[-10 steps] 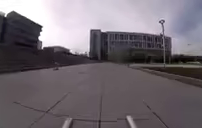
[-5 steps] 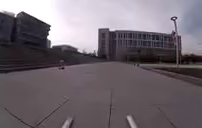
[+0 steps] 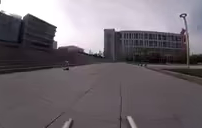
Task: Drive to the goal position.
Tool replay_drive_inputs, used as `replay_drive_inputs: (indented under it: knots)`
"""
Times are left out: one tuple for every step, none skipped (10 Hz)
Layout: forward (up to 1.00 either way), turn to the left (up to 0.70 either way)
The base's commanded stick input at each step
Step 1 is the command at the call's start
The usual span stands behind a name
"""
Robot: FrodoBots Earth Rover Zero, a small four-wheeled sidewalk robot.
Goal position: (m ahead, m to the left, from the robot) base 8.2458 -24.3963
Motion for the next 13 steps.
replay_drive_inputs:
  knots:
    - [1.00,-0.27]
    - [1.00,-0.14]
    - [1.00,0.00]
    - [1.00,0.00]
    - [1.00,0.00]
    - [1.00,0.00]
    - [1.00,0.00]
    - [1.00,0.00]
    - [1.00,0.00]
    - [1.00,0.00]
    - [1.00,0.00]
    - [1.00,0.00]
    - [1.00,0.00]
